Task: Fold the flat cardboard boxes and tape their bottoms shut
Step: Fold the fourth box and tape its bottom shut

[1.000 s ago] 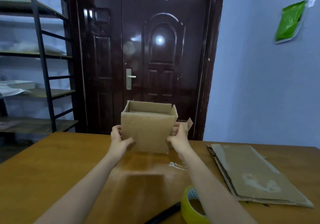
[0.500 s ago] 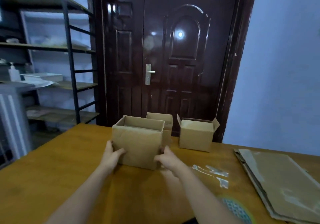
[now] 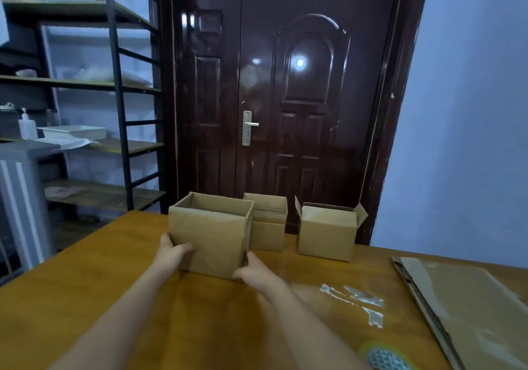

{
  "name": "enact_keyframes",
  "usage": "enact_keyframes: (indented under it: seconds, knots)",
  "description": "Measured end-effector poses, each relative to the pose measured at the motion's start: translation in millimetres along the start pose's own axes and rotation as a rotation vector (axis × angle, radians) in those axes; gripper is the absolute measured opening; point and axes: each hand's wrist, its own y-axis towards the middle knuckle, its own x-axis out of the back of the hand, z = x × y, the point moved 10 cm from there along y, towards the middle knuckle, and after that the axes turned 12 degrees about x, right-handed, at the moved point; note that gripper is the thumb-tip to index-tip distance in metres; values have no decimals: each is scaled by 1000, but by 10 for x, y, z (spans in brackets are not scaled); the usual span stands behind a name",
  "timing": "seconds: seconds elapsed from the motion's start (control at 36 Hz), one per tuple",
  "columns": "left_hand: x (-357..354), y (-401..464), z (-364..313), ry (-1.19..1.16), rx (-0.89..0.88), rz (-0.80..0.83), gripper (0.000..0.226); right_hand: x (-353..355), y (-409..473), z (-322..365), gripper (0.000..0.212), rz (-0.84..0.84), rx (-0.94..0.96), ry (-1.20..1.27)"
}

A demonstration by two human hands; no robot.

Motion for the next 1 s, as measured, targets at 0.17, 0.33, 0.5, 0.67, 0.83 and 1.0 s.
enact_keyframes:
  seconds: [0.17, 0.33, 0.5, 0.67, 0.83, 1.0]
  knots:
    - [118, -25, -47, 46, 28, -125, 82, 16, -105, -39, 74, 53, -1, -149]
    - [252, -146, 44, 521, 29, -328, 28, 204, -381, 52, 61, 53, 33, -429]
    - [-478, -534, -55, 1035, -292, -264, 20, 622, -648, 29, 41, 51, 63, -768]
    - [-1620, -1340, -423, 1361, -703, -112, 44, 1152, -961, 53, 34, -51, 74, -903]
    - [-2474, -1896, -840, 1390, -850, -33, 40, 1837, -1304, -35, 34, -179, -16, -943]
    - [-3264, -2474, -1099, 1387, -1026, 8, 45, 2585, -1799, -280, 39, -261, -141, -969]
